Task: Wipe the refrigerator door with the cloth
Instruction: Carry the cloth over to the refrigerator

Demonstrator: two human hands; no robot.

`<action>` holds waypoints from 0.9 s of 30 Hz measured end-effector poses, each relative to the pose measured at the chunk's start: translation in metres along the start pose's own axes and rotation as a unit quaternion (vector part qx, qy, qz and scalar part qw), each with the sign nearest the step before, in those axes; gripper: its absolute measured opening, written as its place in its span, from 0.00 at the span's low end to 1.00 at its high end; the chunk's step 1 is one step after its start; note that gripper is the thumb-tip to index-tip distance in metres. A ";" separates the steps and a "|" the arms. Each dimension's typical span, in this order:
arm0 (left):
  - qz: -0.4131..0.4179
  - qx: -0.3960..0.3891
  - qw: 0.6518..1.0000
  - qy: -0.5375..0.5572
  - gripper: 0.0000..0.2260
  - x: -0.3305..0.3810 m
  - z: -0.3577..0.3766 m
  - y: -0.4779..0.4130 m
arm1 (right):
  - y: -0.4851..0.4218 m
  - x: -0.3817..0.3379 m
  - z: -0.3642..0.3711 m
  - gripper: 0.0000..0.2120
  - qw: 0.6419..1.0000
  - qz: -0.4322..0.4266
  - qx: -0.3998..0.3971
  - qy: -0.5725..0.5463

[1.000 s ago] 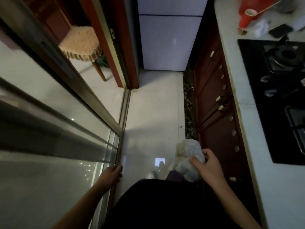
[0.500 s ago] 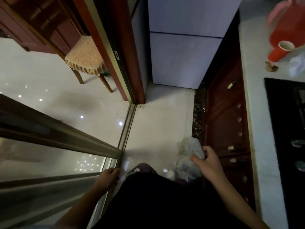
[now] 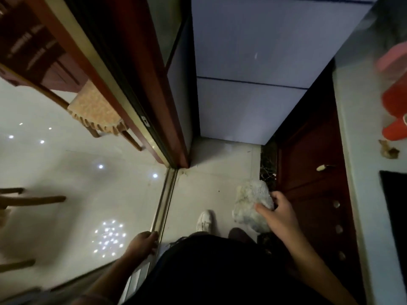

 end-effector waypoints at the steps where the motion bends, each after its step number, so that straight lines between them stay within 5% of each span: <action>1: 0.013 -0.006 1.000 -0.021 0.14 0.028 -0.008 -0.012 | -0.011 -0.008 -0.008 0.16 1.000 0.003 0.017 -0.008; 8: 0.094 -0.035 0.988 -0.115 0.12 0.219 -0.028 -0.060 | -0.078 -0.032 -0.063 0.18 0.994 0.052 0.069 -0.071; 14: 0.101 -0.025 0.986 -0.127 0.15 0.307 -0.030 -0.092 | -0.156 -0.060 -0.103 0.21 0.994 0.052 0.055 -0.082; 21: 0.083 0.020 0.989 -0.121 0.12 0.377 -0.041 -0.101 | -0.246 -0.137 -0.147 0.18 0.997 -0.010 -0.009 -0.075; 27: 0.166 0.063 0.974 -0.138 0.12 0.462 -0.062 -0.083 | -0.286 -0.218 -0.180 0.14 0.994 -0.094 -0.034 -0.038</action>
Point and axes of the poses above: each hand's wrist, its own y-axis away from the middle knuckle, its own z-axis out of the palm, x = y × z, the point moved 4 cm from there along -y, towards the middle knuckle, and after that the axes turned 13 degrees about -x, right-handed, at the moved point
